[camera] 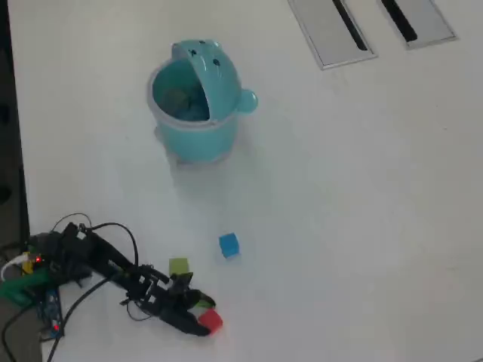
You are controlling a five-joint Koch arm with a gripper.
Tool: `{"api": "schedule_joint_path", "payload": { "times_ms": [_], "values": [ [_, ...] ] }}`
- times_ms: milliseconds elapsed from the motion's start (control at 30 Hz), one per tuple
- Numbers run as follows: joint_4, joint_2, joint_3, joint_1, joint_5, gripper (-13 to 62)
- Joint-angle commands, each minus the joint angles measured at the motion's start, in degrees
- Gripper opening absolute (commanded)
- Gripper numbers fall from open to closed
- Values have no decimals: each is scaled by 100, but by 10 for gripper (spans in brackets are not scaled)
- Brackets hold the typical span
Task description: Grasp RGB lego blocks and put them in the bin one by one.
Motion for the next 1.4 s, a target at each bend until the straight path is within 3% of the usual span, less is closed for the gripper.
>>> {"api": "schedule_joint_path", "payload": {
  "times_ms": [0,500,667,833,1133,1367],
  "values": [
    [-18,-53,-448,79,-246,335],
    [-18,-914,-1169,141,-97,302],
    [-18,-932,-1178,141,237,206],
    [-26,-686,-1011,0,1020,148],
    [-1090,26,-229,-642,2408,118],
    [-1292,598,123,-1011,2558,118]
  ]
}}
